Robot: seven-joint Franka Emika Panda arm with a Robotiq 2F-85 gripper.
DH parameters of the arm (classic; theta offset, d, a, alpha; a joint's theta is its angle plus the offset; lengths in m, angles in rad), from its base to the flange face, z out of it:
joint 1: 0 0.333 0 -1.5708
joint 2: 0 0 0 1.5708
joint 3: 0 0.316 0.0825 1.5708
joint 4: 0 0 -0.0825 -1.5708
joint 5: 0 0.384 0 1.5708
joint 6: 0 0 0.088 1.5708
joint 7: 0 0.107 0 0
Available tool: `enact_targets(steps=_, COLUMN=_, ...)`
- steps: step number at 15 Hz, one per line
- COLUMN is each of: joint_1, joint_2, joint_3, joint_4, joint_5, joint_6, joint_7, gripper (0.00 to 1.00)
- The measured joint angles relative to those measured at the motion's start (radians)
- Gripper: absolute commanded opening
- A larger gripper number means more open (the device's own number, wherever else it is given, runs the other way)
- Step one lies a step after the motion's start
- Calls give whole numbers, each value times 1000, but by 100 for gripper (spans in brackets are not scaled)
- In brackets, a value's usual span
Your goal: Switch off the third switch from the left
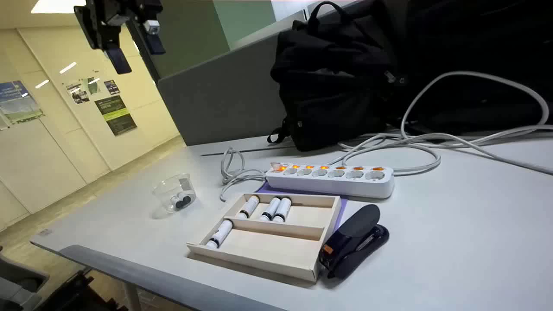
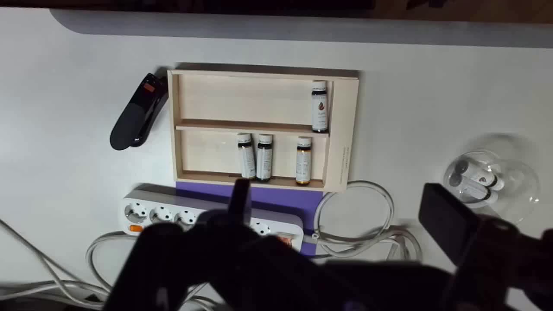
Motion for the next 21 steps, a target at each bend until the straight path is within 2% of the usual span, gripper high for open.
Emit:
enact_targets(steps=13, joint_1=0, joint_2=1, joint_3=0, joint_4=0, joint_5=0, joint_6=0, joint_7=0, gripper=100)
enact_targets(steps=15, joint_1=-4, joint_2=16, joint_3=-7, joint_4=2, joint_5=-11, joint_6=33, joint_7=-6, gripper=100)
enact_targets(steps=17, joint_1=-20, joint_2=72, joint_3=-36, joint_4=17, joint_5=-37, joint_6=91, joint_7=-49, gripper=100)
enact_targets(steps=21, joint_1=-69, joint_2=294, joint_3=-140, joint_4=129, joint_5=-51, joint_6=172, joint_7=-160, gripper=100)
